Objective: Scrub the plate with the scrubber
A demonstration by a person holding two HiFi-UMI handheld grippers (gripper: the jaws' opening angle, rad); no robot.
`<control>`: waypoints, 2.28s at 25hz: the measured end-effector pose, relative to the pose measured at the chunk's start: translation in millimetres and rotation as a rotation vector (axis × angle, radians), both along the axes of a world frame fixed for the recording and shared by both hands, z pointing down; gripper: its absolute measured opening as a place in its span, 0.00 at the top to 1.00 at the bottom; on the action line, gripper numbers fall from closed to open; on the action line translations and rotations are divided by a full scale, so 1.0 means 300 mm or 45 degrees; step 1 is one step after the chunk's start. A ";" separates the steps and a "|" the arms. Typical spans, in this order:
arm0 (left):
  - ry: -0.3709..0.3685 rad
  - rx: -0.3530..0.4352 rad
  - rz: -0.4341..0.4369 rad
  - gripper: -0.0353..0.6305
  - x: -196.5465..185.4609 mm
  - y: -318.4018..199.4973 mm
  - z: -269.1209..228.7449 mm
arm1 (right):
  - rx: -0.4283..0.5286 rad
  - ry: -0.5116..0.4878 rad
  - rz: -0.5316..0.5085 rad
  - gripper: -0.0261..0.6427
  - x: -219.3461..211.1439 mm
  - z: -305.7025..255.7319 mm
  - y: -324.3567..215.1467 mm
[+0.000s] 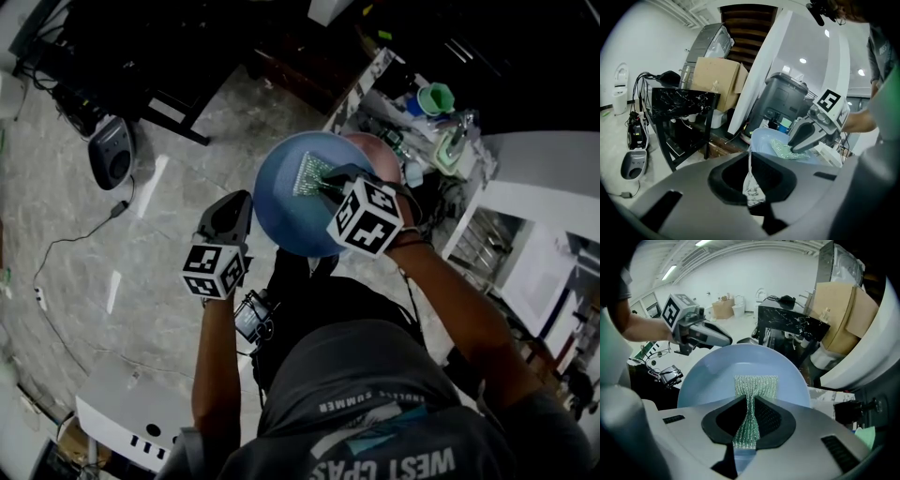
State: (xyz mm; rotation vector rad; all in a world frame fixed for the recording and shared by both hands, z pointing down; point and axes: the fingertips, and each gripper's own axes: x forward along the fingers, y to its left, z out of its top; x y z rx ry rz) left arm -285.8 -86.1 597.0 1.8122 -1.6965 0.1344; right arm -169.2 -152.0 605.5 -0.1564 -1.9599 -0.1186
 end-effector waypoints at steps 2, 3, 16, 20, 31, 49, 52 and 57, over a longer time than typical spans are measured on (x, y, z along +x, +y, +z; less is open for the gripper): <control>-0.004 0.002 0.000 0.93 -0.003 -0.003 -0.005 | -0.015 0.018 0.003 0.85 0.051 -0.002 0.023; -0.006 0.003 0.000 0.93 -0.004 -0.006 -0.007 | -0.025 0.027 0.004 0.85 0.075 -0.003 0.039; -0.039 -0.005 -0.022 0.93 -0.010 -0.017 -0.010 | -0.135 -0.011 -0.161 0.85 0.020 -0.001 0.279; -0.034 -0.010 -0.026 0.93 -0.007 -0.014 -0.006 | -0.108 -0.036 -0.183 0.85 -0.067 0.007 0.237; -0.034 -0.039 -0.013 0.93 -0.009 -0.009 0.009 | -0.014 0.026 -0.038 0.85 -0.001 0.005 -0.044; -0.044 -0.025 0.025 0.93 -0.004 -0.024 -0.015 | -0.162 -0.025 -0.105 0.85 0.018 -0.004 0.279; -0.052 -0.017 0.018 0.93 -0.005 -0.016 -0.033 | -0.132 -0.097 -0.041 0.85 0.012 -0.045 0.244; -0.080 -0.009 0.017 0.93 -0.007 0.001 -0.072 | -0.076 -0.218 0.116 0.85 0.077 -0.153 0.167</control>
